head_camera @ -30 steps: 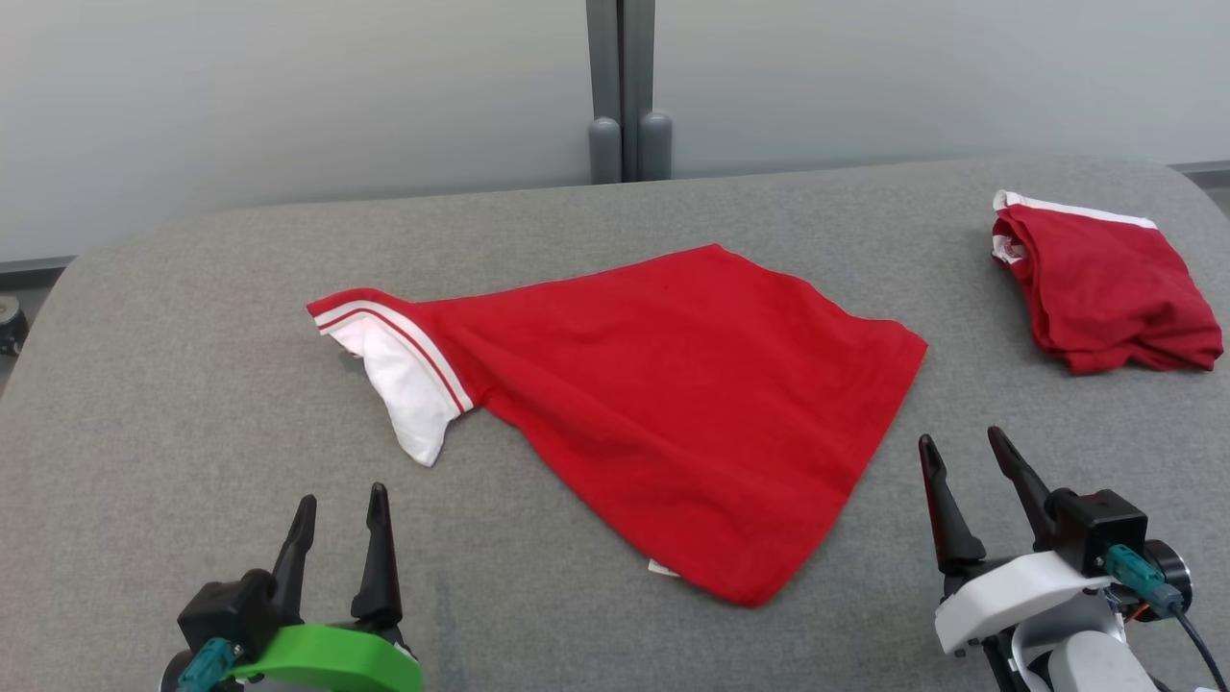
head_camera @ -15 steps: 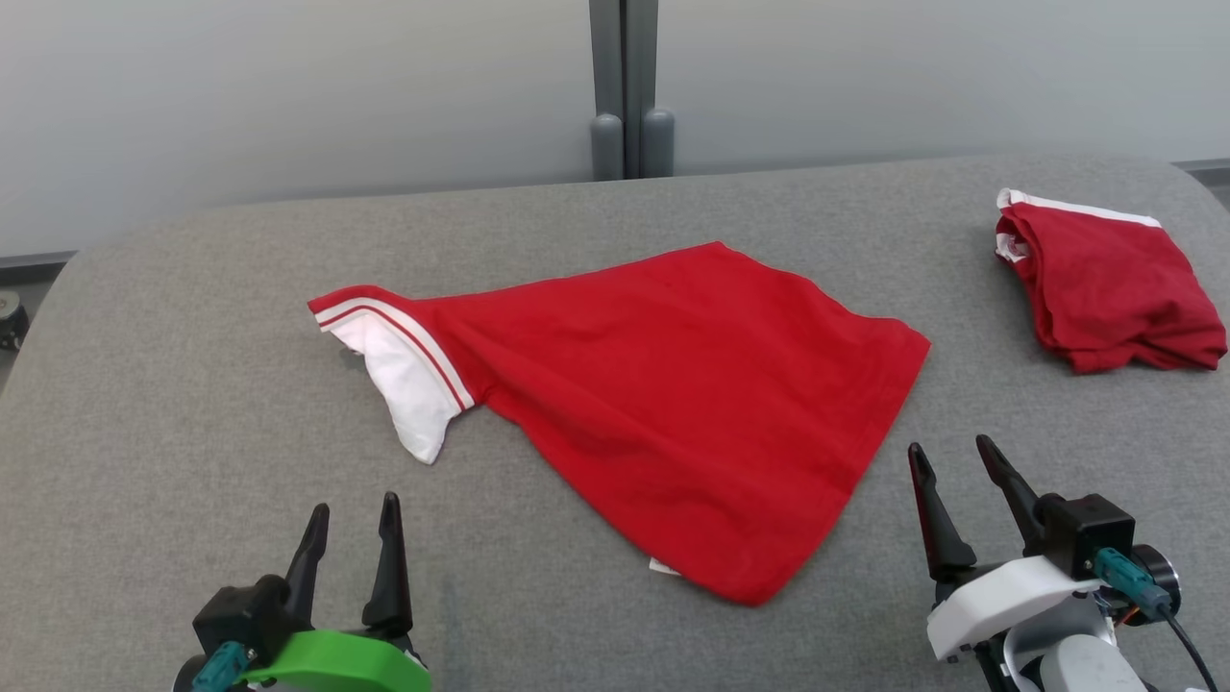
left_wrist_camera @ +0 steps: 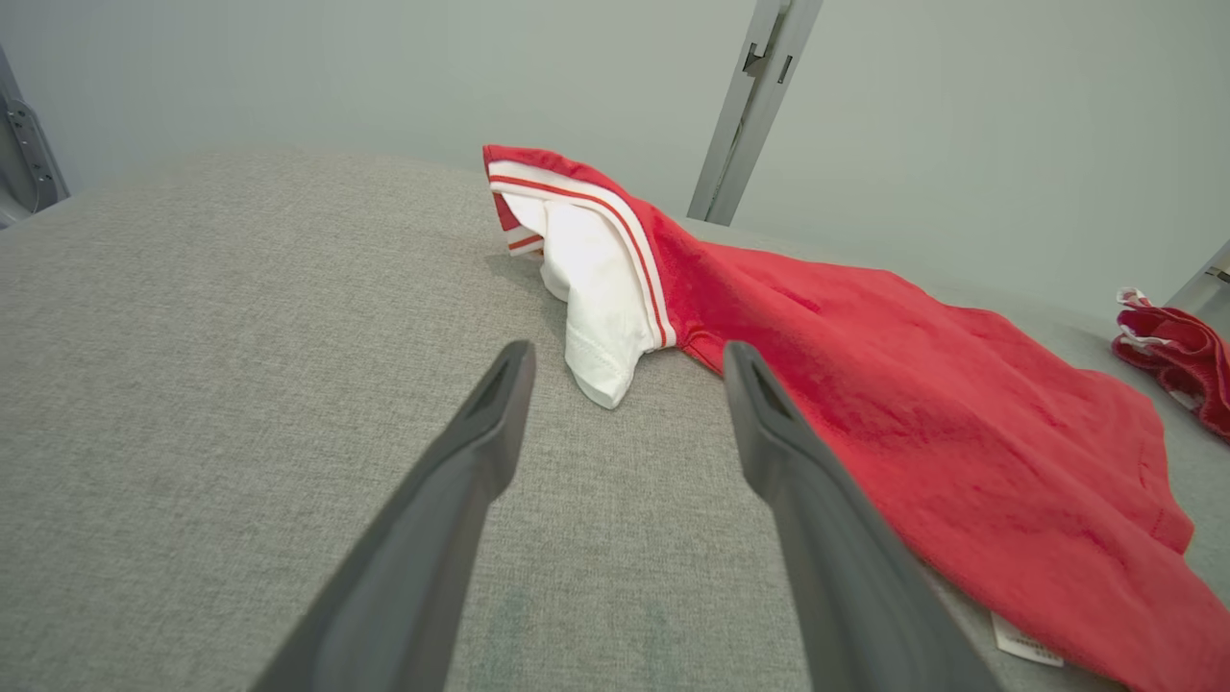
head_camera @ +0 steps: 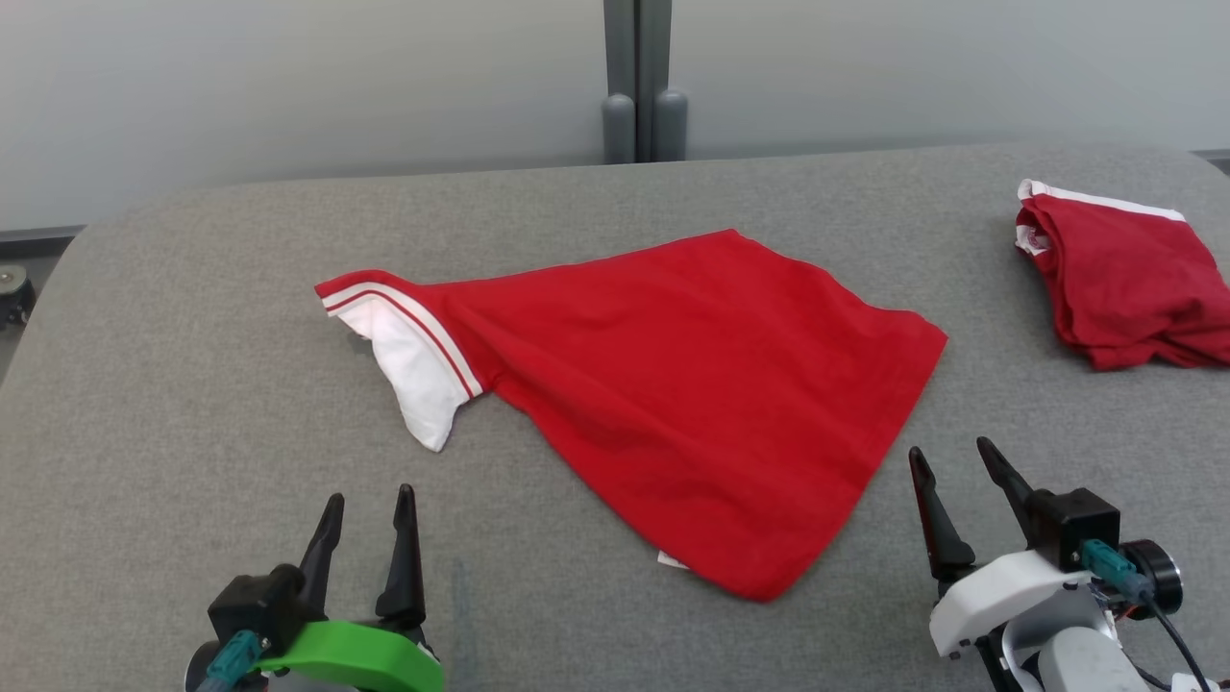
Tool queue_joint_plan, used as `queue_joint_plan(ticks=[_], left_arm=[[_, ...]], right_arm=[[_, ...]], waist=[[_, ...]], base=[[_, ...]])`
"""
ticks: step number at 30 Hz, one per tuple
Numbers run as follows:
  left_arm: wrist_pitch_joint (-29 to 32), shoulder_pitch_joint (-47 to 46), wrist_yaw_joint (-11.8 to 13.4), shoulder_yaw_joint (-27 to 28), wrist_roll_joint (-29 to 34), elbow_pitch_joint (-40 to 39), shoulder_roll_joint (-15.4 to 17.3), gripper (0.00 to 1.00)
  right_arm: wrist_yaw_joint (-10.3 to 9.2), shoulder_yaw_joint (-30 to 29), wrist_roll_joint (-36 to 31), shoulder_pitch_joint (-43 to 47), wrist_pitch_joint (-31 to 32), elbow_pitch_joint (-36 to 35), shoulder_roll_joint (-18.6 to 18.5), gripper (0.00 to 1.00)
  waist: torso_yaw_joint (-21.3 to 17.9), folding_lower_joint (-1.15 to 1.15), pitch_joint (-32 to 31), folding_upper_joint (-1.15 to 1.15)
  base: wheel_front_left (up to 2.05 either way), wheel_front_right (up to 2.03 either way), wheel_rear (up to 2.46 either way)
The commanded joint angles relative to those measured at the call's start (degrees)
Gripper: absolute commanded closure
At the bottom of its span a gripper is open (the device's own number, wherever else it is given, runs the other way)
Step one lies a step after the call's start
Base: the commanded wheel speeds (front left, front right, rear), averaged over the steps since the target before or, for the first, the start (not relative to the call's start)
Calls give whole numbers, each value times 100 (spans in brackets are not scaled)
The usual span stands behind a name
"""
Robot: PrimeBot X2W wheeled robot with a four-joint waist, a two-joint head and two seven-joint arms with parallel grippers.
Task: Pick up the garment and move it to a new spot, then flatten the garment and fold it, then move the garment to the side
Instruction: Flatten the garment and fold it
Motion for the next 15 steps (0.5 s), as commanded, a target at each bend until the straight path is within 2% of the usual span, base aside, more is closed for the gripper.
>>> queue_joint_plan(ticks=[1, 8, 15], left_arm=[[-2, -93, -27, -22, 4, -3, 3, 0], [-2, -219, 6, -161, -135, 37, 6, 0], [-2, -324, 51, -300, -238, 70, 6, 0]], right_arm=[[-9, -81, -127, -144, -16, 126, -25, 0], [-9, -511, -618, -896, 392, 878, -22, 0], [-9, -755, -733, -1443, 833, 1756, -26, 0]], waist=[[75, 0, 83, 0], [307, 0, 333, 0], [575, 0, 514, 0]], base=[[0, 0, 0], [0, 0, 0], [0, 0, 0]])
